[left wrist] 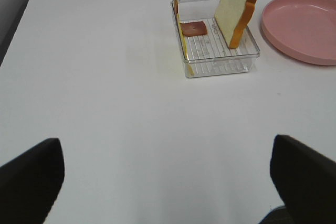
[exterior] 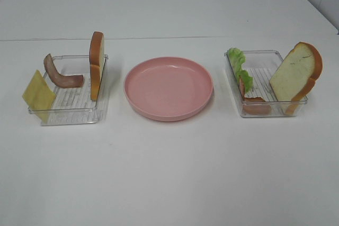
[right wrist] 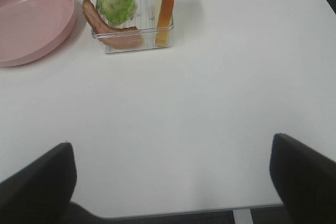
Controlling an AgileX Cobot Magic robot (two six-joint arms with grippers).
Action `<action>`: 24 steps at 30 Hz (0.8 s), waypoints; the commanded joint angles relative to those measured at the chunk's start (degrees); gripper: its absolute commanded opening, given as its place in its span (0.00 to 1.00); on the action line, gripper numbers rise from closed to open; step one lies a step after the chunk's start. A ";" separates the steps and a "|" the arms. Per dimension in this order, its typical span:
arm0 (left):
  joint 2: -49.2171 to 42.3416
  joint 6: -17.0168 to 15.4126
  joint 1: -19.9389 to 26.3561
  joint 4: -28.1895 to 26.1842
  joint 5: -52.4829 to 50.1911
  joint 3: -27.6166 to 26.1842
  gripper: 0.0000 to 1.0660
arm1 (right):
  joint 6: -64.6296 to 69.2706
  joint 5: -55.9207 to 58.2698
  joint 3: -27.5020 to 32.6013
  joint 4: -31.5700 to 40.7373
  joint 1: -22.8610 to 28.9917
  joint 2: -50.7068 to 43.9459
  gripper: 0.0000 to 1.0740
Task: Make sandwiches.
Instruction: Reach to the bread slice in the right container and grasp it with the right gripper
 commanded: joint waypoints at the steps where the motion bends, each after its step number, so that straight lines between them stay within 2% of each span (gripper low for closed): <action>1: -0.74 0.00 0.00 -0.40 -0.23 -0.11 0.96 | -0.34 -0.46 0.17 -0.23 0.06 -1.89 0.89; 18: -1.03 0.00 0.00 -0.57 -0.23 -0.11 0.96 | -0.34 -0.57 0.11 0.00 0.06 -1.03 0.89; 20: -1.03 0.00 0.00 -0.57 -0.23 -0.11 0.96 | -0.17 -0.74 -0.86 1.03 0.06 2.12 0.89; 21: -1.03 0.00 0.00 -0.57 -0.23 -0.11 0.96 | -0.17 -1.15 -2.46 2.18 0.06 8.88 0.89; 22: -1.03 0.00 0.00 -0.57 -0.23 -0.11 0.96 | -0.17 -1.15 -2.46 2.18 0.06 8.88 0.89; 23: -1.03 0.00 0.00 -0.57 -0.23 -0.11 0.96 | -0.17 -1.60 -3.72 3.04 0.06 13.41 0.89; 24: -1.03 0.00 0.00 -0.57 -0.23 -0.11 0.96 | -0.17 -1.78 -7.05 4.93 0.06 22.75 0.89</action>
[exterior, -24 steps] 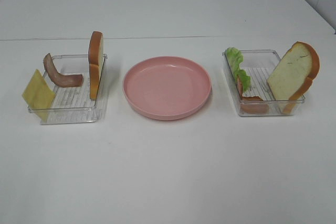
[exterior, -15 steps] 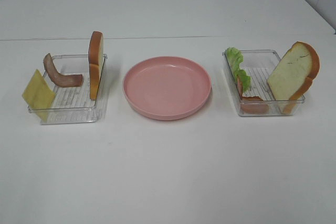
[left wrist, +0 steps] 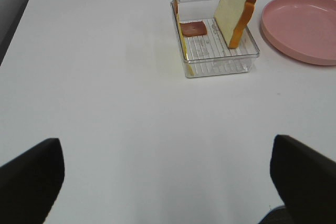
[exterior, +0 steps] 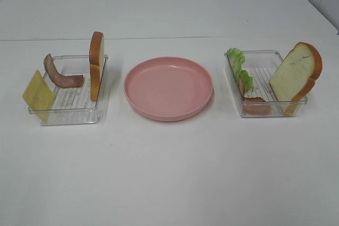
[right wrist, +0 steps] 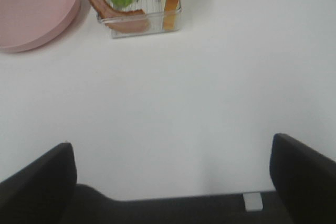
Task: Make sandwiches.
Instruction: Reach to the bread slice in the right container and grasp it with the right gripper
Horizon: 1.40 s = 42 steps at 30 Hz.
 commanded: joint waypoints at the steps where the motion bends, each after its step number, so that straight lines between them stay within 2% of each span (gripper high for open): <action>1: -1.03 0.00 0.00 -0.52 -0.23 -0.11 0.96 | -0.17 -1.66 -3.44 2.29 0.06 9.68 0.89; 2: -1.03 0.00 0.00 -0.52 -0.23 -0.11 0.96 | -0.17 -1.38 -5.79 3.27 0.06 15.07 0.89; 3: -1.03 0.00 0.00 -0.52 -0.23 -0.11 0.96 | -0.17 -0.69 -11.06 5.10 0.06 24.69 0.89; 4: -1.03 0.00 0.00 -0.52 -0.23 -0.11 0.96 | -0.17 -0.69 -11.06 5.10 0.06 24.69 0.89; 5: -1.03 0.00 0.00 -0.52 -0.23 -0.11 0.96 | -0.34 -0.63 -16.10 5.67 0.06 34.78 0.89; 6: -1.03 0.00 0.00 -0.52 -0.23 -0.11 0.96 | -0.74 -0.63 -18.79 5.44 0.06 39.30 0.89; 7: -1.03 0.00 0.00 -0.52 -0.23 -0.11 0.96 | -0.74 -0.63 -18.79 5.44 0.06 39.30 0.89; 9: -1.03 0.00 0.00 -0.52 -0.23 -0.11 0.96 | -1.49 -1.49 -26.18 4.64 0.06 51.34 0.89; 10: -1.03 0.00 0.00 -0.52 -0.23 -0.11 0.96 | -1.49 -1.49 -26.18 4.64 0.06 51.34 0.89; 12: -1.03 0.00 0.00 -0.52 -0.23 -0.11 0.96 | -1.49 -2.75 -33.06 3.27 0.06 61.76 0.89; 13: -1.03 0.00 0.00 -0.52 -0.23 -0.11 0.96 | -1.49 -2.75 -33.06 3.27 0.06 61.76 0.89; 14: -1.03 0.00 0.00 -0.52 -0.23 -0.11 0.96 | -1.49 -3.55 -37.76 2.23 0.06 68.24 0.89; 16: -1.03 0.00 0.00 -0.52 -0.23 -0.11 0.96 | -1.49 -3.61 -39.59 1.78 0.06 70.65 0.89; 18: -1.03 0.00 0.00 -0.52 -0.23 -0.11 0.96 | -1.49 -1.78 -46.35 0.40 0.06 78.09 0.89; 19: -1.03 0.00 0.00 -0.52 -0.23 -0.11 0.96 | -1.49 -1.78 -46.35 0.40 0.06 78.09 0.89; 20: -1.03 0.00 0.00 -0.52 -0.23 -0.11 0.96 | -1.49 -0.40 -50.88 0.11 0.06 82.16 0.89; 21: -1.03 0.00 0.00 -0.52 -0.23 -0.11 0.96 | -1.49 -0.40 -50.88 0.11 0.06 82.16 0.89; 23: -1.03 0.00 0.00 -0.52 -0.23 -0.11 0.96 | -1.49 0.86 -56.67 -0.52 0.00 87.95 0.89; 24: -1.03 0.00 0.00 -0.52 -0.23 -0.11 0.96 | -1.49 0.86 -56.67 -0.52 0.00 87.95 0.89; 26: -1.03 0.00 0.00 -0.52 -0.23 -0.11 0.96 | -1.89 2.86 -62.22 -1.20 -0.17 92.70 0.89; 27: -1.03 0.00 0.00 -0.52 -0.23 -0.11 0.96 | -1.89 2.86 -62.22 -1.20 -0.17 92.70 0.89; 28: -1.03 0.00 0.00 -0.52 -0.23 -0.11 0.96 | -2.81 5.04 -66.12 -0.69 -0.74 95.51 0.89; 32: -1.03 0.00 0.00 -0.52 -0.23 -0.11 0.96 | -3.84 7.73 -70.87 -0.52 -1.78 99.92 0.89; 34: -1.03 0.00 0.00 -0.52 -0.23 -0.11 0.96 | -4.18 10.08 -74.66 2.41 -4.18 104.16 0.89; 42: -1.03 0.00 0.00 -0.34 -0.23 -0.11 0.96 | -6.25 12.20 -75.11 6.99 -6.82 109.03 0.89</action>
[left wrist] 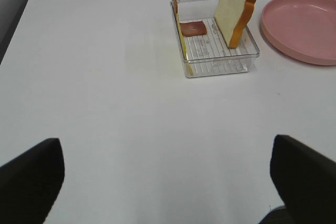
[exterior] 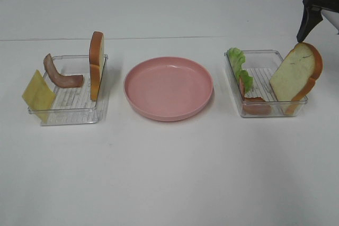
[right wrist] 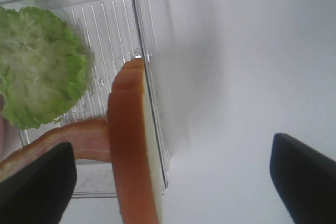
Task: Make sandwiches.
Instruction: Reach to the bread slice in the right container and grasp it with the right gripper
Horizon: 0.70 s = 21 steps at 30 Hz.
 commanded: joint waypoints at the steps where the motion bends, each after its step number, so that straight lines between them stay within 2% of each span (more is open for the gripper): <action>1: -1.03 0.00 0.00 -0.29 -0.23 -0.11 0.96 | -0.97 6.19 -0.40 1.32 -0.23 1.20 0.89; 5: -1.03 0.00 0.00 -0.29 -0.23 -0.11 0.96 | -1.43 6.82 -0.29 4.41 -0.11 2.98 0.89; 16: -1.03 0.00 0.00 -0.29 -0.23 -0.11 0.96 | -1.83 6.82 0.63 7.39 -0.11 4.18 0.89; 18: -1.03 0.00 0.00 -0.29 -0.23 -0.11 0.96 | -2.52 6.82 3.95 7.68 -0.11 4.18 0.89; 21: -1.03 0.00 0.00 -0.29 -0.23 -0.11 0.96 | -2.92 6.70 4.70 7.68 -0.11 4.18 0.89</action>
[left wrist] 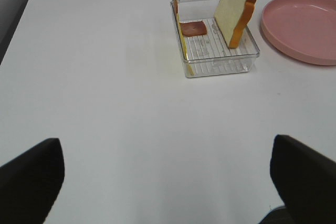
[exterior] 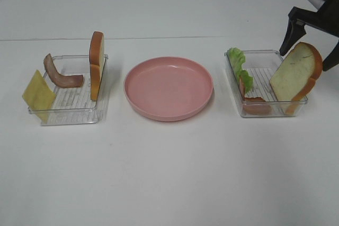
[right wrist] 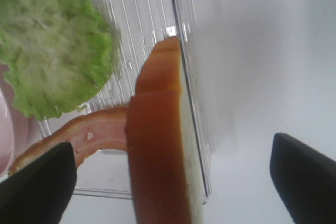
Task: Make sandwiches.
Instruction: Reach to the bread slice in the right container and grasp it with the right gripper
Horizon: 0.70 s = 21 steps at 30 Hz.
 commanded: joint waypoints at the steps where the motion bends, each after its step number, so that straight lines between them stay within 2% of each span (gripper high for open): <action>1: -1.03 0.00 0.00 -0.29 -0.23 -0.11 0.96 | -1.83 6.47 2.75 0.40 -0.11 0.46 0.89; 4: -1.03 0.00 0.00 -0.29 -0.23 -0.11 0.96 | -1.83 6.19 2.75 0.52 -0.11 0.29 0.89; 8: -1.03 0.00 0.00 -0.29 -0.23 -0.11 0.96 | -2.52 6.13 2.69 0.57 -0.11 -0.11 0.84; 9: -1.03 0.00 0.00 -0.29 -0.23 -0.11 0.96 | -2.69 6.19 2.69 0.52 -0.11 -0.40 0.73; 10: -1.03 0.00 0.00 -0.29 -0.23 -0.11 0.96 | -2.29 6.19 2.69 0.46 -0.11 -0.57 0.56; 11: -1.03 0.00 0.00 -0.29 -0.23 -0.11 0.96 | -2.29 6.19 2.69 0.46 -0.11 -0.57 0.56; 12: -1.03 0.00 0.00 -0.29 -0.23 -0.11 0.96 | -1.89 6.19 2.69 0.46 -0.11 -0.57 0.48; 13: -1.03 0.00 0.00 -0.29 -0.23 -0.11 0.96 | -1.89 6.19 2.69 0.46 -0.11 -0.57 0.48; 14: -1.03 0.00 0.00 -0.29 -0.23 -0.11 0.96 | -1.15 6.19 2.69 0.46 -0.11 -0.80 0.31; 15: -1.03 0.00 0.00 -0.29 -0.23 -0.11 0.96 | -0.69 6.25 2.69 0.46 -0.11 -0.86 0.22; 21: -1.03 0.00 0.00 -0.29 -0.23 -0.11 0.96 | -0.11 6.76 2.69 0.52 -0.11 -0.86 0.23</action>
